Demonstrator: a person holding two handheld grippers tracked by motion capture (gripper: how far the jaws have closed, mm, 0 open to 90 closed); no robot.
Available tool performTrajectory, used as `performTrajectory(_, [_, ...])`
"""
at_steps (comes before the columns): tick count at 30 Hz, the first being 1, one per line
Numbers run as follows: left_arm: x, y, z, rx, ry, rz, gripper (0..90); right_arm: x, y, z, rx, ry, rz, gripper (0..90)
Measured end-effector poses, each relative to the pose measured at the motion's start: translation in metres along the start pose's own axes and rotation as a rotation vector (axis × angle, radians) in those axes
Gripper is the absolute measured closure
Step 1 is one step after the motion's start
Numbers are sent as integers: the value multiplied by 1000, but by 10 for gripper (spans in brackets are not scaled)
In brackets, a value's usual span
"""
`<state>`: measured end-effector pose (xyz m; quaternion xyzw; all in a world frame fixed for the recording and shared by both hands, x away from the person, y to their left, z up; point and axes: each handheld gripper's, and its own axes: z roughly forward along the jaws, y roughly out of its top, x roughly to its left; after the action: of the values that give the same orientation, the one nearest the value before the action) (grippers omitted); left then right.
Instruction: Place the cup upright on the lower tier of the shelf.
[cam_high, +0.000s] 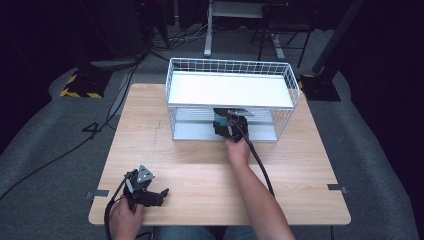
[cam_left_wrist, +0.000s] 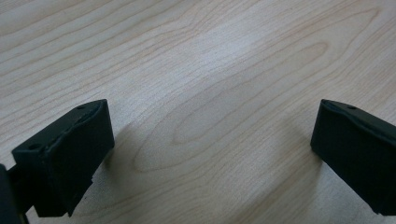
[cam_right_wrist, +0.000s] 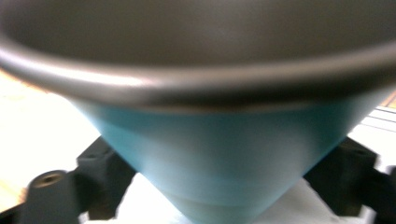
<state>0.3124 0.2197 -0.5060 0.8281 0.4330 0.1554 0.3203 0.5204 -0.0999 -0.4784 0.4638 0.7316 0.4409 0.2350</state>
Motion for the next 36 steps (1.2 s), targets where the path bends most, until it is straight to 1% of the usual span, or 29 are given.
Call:
performTrajectory(1, [0,0,0,0,0,0,0,0,-1,1,-1,-24,1,151])
performTrajectory(2, [0,0,0,3,2,0,0,0,-2,2,2,-40,12,145])
performTrajectory(3, [0,0,0,1,1,0,0,0,-2,2,0,-48,8,144])
performTrajectory(6, [0,0,0,3,2,0,0,1,-3,1,2,-56,2,140])
performTrajectory(9, [0,0,0,3,2,0,0,1,-2,-1,5,-64,8,139])
performTrajectory(12, [0,0,0,3,2,0,0,1,-2,-5,16,-89,3,139])
performTrajectory(15, [0,0,0,1,1,0,0,1,-4,-7,14,-90,-4,139])
performTrajectory(16, [0,0,0,3,2,1,0,2,-5,-13,8,-85,2,140])
performTrajectory(20, [0,0,0,3,2,0,0,1,-5,-19,-9,-71,1,140])
performTrajectory(21, [0,0,0,3,2,1,0,-1,-4,-26,-29,-61,2,140])
performTrajectory(26, [0,0,0,3,2,0,0,-6,-4,-38,-24,-52,-5,141])
performTrajectory(27, [0,0,0,3,2,0,0,-8,-4,-44,-24,-43,-7,142])
performTrajectory(28, [0,0,0,3,2,0,0,-8,-4,-44,-24,-43,-7,142])
performTrajectory(29, [0,0,0,3,2,0,0,-9,-5,-51,-23,-30,-7,146])
performTrajectory(30, [0,0,0,3,2,0,0,-9,-5,-51,-23,-30,-7,146])
performTrajectory(31, [0,0,0,3,2,0,0,-9,-7,-59,-18,-19,-19,147])
performTrajectory(36, [0,0,0,3,2,0,0,-11,-7,-80,-17,14,-34,148])
